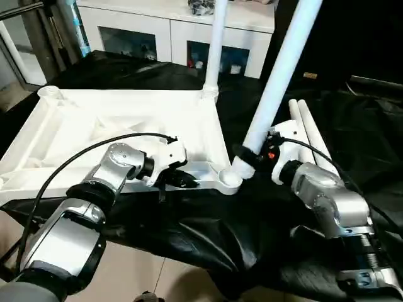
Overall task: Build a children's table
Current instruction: Insert table leg to table base
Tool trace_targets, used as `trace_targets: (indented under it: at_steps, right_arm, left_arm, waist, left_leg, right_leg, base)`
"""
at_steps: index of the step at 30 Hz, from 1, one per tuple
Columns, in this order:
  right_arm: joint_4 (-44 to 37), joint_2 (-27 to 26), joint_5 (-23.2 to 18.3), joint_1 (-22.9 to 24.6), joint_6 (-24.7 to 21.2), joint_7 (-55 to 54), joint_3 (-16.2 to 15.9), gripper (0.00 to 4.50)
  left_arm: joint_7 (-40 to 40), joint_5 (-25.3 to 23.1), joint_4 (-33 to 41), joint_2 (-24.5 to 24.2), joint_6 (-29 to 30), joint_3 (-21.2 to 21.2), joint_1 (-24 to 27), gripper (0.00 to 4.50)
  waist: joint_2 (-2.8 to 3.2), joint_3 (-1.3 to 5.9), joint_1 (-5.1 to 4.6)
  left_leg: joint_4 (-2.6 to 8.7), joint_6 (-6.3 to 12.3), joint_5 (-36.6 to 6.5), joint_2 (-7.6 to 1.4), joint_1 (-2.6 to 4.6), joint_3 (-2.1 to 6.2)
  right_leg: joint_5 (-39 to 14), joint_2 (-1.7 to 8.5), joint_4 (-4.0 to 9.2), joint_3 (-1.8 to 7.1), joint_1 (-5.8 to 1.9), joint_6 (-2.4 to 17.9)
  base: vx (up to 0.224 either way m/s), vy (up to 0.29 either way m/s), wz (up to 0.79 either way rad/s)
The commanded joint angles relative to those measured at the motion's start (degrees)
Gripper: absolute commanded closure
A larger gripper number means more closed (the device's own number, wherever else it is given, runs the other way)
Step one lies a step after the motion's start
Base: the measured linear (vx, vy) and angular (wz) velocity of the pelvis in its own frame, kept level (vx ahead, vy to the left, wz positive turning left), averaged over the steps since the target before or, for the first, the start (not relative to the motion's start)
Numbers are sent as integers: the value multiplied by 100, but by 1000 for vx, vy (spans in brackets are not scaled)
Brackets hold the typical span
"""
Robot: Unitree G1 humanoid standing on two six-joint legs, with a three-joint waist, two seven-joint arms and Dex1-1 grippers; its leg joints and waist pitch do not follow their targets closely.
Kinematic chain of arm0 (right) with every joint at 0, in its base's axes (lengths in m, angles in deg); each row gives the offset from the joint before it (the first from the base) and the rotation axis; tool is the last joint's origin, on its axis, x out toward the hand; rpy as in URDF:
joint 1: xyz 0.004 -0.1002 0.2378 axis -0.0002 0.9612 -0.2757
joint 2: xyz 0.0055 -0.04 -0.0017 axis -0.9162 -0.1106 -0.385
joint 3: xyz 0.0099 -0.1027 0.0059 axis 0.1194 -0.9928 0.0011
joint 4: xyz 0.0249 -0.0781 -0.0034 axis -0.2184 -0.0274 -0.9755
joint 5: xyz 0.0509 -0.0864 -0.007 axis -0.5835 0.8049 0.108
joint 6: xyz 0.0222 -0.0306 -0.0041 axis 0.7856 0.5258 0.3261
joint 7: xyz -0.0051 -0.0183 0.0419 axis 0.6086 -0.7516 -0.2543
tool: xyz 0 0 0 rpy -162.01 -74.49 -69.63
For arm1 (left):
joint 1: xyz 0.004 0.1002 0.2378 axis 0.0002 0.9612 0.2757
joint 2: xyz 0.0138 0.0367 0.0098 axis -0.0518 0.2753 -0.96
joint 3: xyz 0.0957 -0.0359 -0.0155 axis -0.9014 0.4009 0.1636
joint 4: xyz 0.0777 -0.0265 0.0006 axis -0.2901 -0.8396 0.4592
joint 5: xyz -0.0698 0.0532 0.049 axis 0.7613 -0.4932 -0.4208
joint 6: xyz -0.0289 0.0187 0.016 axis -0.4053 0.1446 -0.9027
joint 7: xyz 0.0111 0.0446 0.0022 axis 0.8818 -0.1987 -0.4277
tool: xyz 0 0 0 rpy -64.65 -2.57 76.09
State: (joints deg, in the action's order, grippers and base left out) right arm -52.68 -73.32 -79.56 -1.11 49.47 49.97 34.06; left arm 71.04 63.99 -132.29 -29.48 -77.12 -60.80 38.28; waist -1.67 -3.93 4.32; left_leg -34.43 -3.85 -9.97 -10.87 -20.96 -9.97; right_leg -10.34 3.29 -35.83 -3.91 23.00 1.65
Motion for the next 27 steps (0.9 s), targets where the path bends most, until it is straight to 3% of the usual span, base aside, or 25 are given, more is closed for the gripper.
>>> trace_targets:
  at_steps: [1, 2, 3, 4, 5, 8, 9, 11, 17, 22, 27]
  right_arm:
    - [-202, 105, -137, -5, -165, 227, -106, 261]
    - [-117, 117, -61, -40, -117, 231, -129, 261]
    - [-117, 117, -61, -40, -117, 231, -129, 261]
    - [-117, 117, -61, -40, -117, 231, -129, 261]
    - [138, 89, 111, -132, -7, 169, -140, 261]
    - [315, 86, 222, -195, 68, 148, -181, 261]
    - [369, 82, 258, -223, 120, 129, -249, 261]
    - [446, 47, 259, -257, 161, 114, -265, 261]
    - [845, -84, 341, -373, 342, 161, -308, 261]
    - [1025, -139, 331, -395, 417, 174, -264, 261]
    - [1410, -300, 99, -193, 658, 50, 160, 261]
  left_arm:
    - [-161, 131, 194, 75, 518, 179, 171, 450]
    - [-158, 285, 518, 167, 754, 277, 310, 450]
    - [-158, 285, 518, 167, 754, 277, 310, 450]
    - [-158, 285, 518, 167, 754, 277, 310, 450]
    - [-302, 275, 920, 218, 943, 251, 505, 450]
    - [-486, 190, 1167, 236, 1088, 206, 629, 450]
    - [-521, 230, 1619, 243, 1329, 242, 836, 450]
    - [-504, 251, 1929, 231, 1453, 241, 984, 450]
    - [-628, 123, 2433, 103, 1660, 180, 1234, 450]
    - [-699, 132, 2725, 83, 1909, 203, 1305, 450]
    - [-928, 130, 2844, 141, 2131, 274, 1287, 450]
  waist:
    - [72, 439, 30]
    - [68, 442, 29]
    - [-16, 446, 28]
    - [28, 442, 41]
    - [24, 440, 50]
    - [44, 447, 44]
    - [-40, 439, 38]
    - [-3, 444, 41]
    - [5, 427, 4]
    - [10, 429, -32]
    - [19, 431, -42]
  left_leg:
    - [389, 9, -1133, -243, 83, 74]
    - [384, 6, -1139, -243, 77, 74]
    - [387, 11, -1114, -251, 75, 67]
    - [376, 24, -1083, -232, 73, 64]
    - [374, 19, -1077, -226, 64, 65]
    - [375, 13, -1015, -232, 66, 64]
    - [381, 34, -1012, -228, 51, 57]
    - [382, 42, -954, -246, 46, 70]
    - [395, 40, -1064, -226, 53, 66]
    - [395, 42, -1047, -220, 42, 69]
    - [389, 72, -1079, -216, 45, 63]
  right_leg:
    - [-972, 519, 441, 322, -371, 1284]
    - [-1015, 531, 449, 323, -369, 1300]
    - [-1040, 537, 454, 322, -367, 1306]
    - [-1120, 528, 462, 323, -350, 1290]
    - [-1217, 533, 470, 325, -358, 1230]
    - [-1237, 517, 472, 323, -336, 1183]
    - [-1273, 513, 483, 319, -345, 1155]
    - [-1335, 536, 455, 317, -343, 1115]
    - [-1607, 507, 505, 309, -305, 953]
    - [-1606, 507, 506, 312, -307, 943]
    - [-1545, 504, 511, 309, -308, 999]
  base:
    - [0, 0, 0]
    - [0, 0, 0]
    - [0, 0, 0]
    - [0, 0, 0]
    - [0, 0, 0]
    - [0, 0, 0]
    - [0, 0, 0]
    - [0, 0, 0]
    - [0, 0, 0]
    - [0, 0, 0]
    - [0, 0, 0]
